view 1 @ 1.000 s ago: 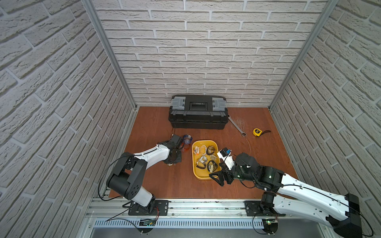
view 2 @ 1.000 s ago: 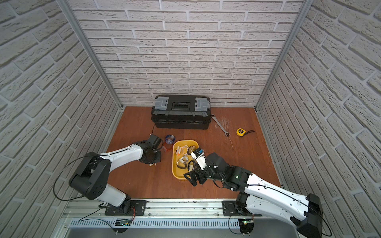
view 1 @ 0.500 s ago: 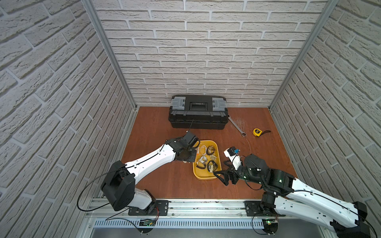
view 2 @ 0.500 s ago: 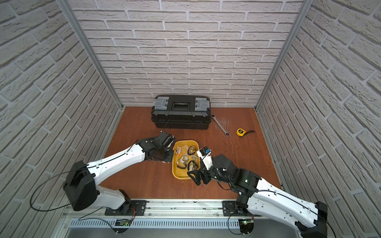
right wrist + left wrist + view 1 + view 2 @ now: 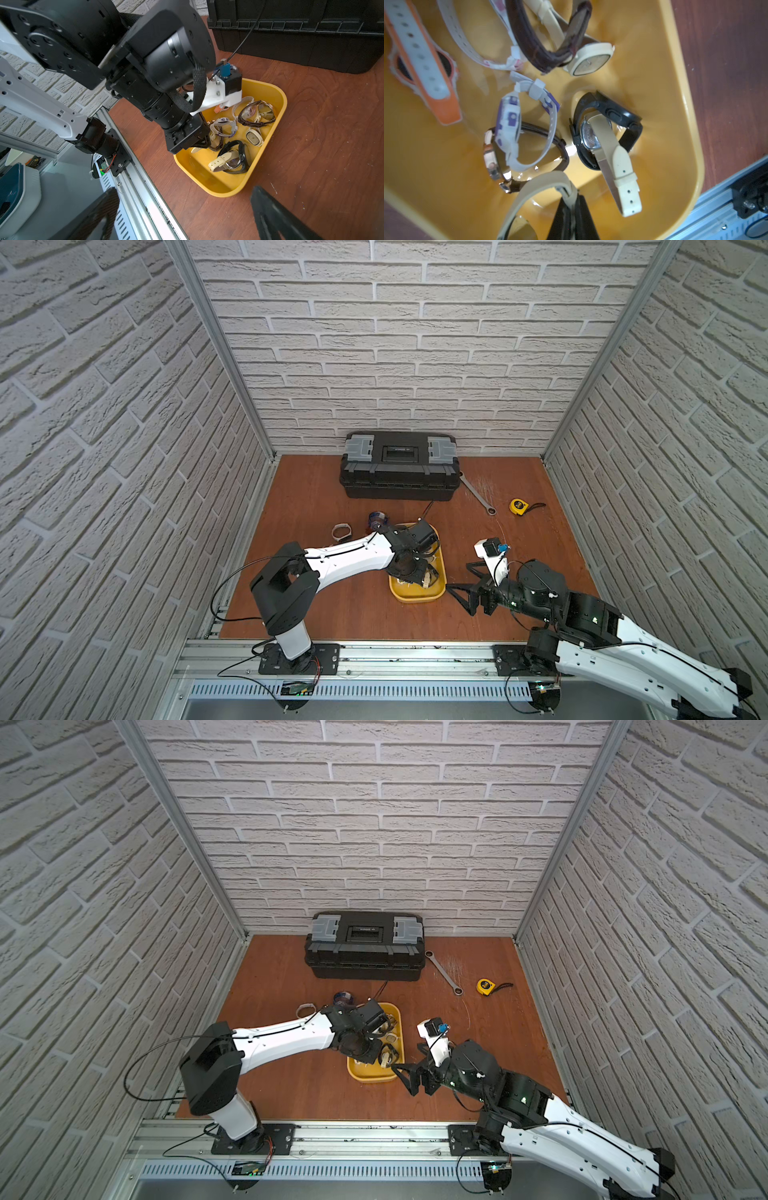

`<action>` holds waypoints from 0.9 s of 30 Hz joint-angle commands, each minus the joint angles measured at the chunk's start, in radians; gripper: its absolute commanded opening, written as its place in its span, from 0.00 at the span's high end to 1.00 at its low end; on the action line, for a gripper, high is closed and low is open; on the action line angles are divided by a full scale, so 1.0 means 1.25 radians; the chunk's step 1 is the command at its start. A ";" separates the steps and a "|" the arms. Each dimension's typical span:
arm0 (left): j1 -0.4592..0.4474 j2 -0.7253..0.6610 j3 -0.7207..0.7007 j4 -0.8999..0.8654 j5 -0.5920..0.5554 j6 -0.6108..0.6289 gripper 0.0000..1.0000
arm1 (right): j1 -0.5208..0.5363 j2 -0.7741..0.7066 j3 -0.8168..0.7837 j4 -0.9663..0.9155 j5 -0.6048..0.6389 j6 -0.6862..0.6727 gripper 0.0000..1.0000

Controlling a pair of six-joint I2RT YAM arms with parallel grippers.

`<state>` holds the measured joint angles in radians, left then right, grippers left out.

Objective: Put the watch into the storage box
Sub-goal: Place the watch in the storage box.

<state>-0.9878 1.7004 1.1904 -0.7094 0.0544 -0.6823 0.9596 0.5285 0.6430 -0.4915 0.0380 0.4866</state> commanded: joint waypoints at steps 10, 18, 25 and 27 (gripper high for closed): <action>-0.028 0.067 0.011 0.002 0.013 -0.029 0.91 | 0.005 -0.007 -0.013 -0.003 0.021 -0.009 0.00; -0.032 0.050 0.046 -0.025 -0.011 -0.024 0.61 | 0.005 0.005 -0.010 0.002 0.023 -0.015 0.00; -0.033 0.005 0.082 -0.071 -0.042 -0.015 0.50 | 0.005 0.009 -0.004 0.005 0.025 -0.020 0.00; -0.032 -0.018 0.095 -0.091 -0.063 -0.013 0.47 | 0.004 0.012 -0.003 0.007 0.026 -0.021 0.00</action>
<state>-1.0233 1.7412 1.2697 -0.7677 0.0223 -0.7090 0.9596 0.5369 0.6350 -0.5137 0.0563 0.4778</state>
